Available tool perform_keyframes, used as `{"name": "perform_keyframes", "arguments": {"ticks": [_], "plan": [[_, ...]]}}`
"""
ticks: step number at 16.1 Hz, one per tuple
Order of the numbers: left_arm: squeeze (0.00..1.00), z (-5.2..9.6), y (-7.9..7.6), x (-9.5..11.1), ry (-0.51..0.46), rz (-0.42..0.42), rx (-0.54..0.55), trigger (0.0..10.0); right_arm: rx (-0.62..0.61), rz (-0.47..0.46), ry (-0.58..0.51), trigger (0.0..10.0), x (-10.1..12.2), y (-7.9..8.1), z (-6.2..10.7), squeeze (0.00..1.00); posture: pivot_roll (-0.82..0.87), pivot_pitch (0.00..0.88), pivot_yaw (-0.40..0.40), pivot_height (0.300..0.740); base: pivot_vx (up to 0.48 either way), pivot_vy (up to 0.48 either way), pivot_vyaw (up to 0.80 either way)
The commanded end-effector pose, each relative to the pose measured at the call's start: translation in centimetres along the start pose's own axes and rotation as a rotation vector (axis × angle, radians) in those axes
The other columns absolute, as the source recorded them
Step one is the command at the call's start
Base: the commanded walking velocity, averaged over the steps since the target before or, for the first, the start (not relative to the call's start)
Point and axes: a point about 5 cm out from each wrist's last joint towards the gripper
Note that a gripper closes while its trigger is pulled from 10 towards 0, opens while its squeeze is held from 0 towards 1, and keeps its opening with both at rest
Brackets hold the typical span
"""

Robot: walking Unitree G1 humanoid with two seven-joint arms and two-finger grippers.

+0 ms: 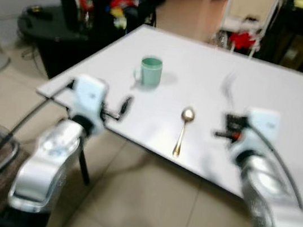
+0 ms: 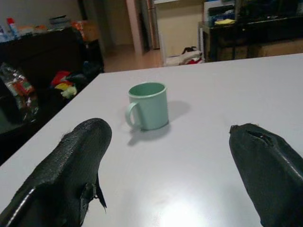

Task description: Setting the table

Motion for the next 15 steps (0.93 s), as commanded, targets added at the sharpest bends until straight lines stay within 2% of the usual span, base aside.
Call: {"name": "perform_keyframes", "arguments": {"ticks": [1, 3, 5, 8, 13, 15], "plan": [[0.0, 0.19, 0.86, 0.38, -0.007, -0.011, 0.024, 10.0, 0.039, -0.016, -0.044, 10.0, 0.88, 0.98, -0.05, 0.0, 0.07, 0.0, 0.041, 0.74, 0.322, 0.0, 0.0], [0.0, -0.04, 1.08, 0.57, -0.015, -0.001, 0.029, 10.0, 0.038, -0.042, -0.048, 10.0, 0.99, 0.93, 0.18, 0.0, 0.06, 0.0, 0.048, 0.74, 0.321, 0.0, 0.0], [0.0, -0.36, 0.56, 0.38, -0.011, -0.012, 0.004, 10.0, 0.009, -0.033, -0.036, 10.0, 0.52, 0.24, 0.35, 0.0, 0.05, 0.0, 0.05, 0.74, 0.321, 0.0, 0.0], [0.0, -0.35, 0.67, 0.29, -0.01, -0.01, 0.013, 10.0, 0.04, -0.028, -0.032, 10.0, 0.65, 0.66, 0.37, 0.0, 0.05, 0.0, 0.052, 0.74, 0.315, 0.0, 0.0], [0.0, -0.49, 0.48, 0.26, -0.005, -0.014, -0.003, 10.0, 0.004, -0.016, -0.003, 10.0, 0.13, 0.09, 0.47, 0.0, 0.04, 0.0, 0.055, 0.74, 0.308, 0.0, 0.0], [0.0, -0.58, 0.61, 0.36, -0.01, -0.007, 0.009, 10.0, 0.026, -0.016, 0.001, 10.0, 0.22, 0.29, 0.55, 0.0, 0.04, 0.0, 0.065, 0.74, 0.3, 0.0, 0.0]]}}
Point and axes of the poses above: a point about 5 cm out from each wrist's last joint towards the gripper, its own z axis pointing back from the gripper into the wrist, its own x axis along the axis of the wrist's last joint, y = z × x, and after that the axes turned 8 degrees about z, right-handed
